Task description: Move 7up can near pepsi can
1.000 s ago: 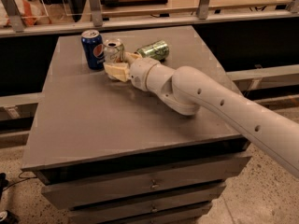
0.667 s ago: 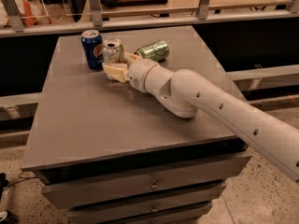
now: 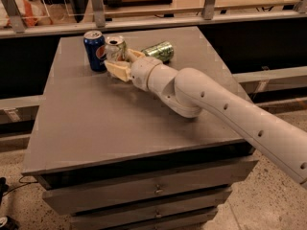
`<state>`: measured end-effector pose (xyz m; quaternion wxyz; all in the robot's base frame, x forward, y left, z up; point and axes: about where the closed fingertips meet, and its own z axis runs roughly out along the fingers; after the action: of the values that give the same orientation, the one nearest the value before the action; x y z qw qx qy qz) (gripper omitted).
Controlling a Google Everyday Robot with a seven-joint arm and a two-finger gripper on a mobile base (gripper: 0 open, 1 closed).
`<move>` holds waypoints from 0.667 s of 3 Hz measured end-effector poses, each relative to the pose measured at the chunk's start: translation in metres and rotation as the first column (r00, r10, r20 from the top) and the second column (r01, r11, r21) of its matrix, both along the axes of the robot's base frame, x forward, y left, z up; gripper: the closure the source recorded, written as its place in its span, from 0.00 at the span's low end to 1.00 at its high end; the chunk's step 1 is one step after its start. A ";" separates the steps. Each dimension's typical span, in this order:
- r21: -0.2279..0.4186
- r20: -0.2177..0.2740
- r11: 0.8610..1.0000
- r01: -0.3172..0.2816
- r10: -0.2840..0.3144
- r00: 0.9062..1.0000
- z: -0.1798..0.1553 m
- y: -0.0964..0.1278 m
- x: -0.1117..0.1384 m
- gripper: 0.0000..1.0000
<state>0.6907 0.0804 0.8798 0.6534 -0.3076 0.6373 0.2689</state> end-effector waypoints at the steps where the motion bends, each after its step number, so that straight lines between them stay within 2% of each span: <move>1: -0.007 0.011 1.000 -0.002 0.003 1.000 0.003 0.001 0.002 0.00; 2: -0.009 0.014 1.000 -0.005 0.005 1.000 0.003 0.001 0.002 0.00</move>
Offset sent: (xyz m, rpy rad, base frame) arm 0.0051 -0.0008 0.0042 -0.0187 -0.0262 0.0068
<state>0.6929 0.0819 0.8831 0.6559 -0.3139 0.6331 0.2653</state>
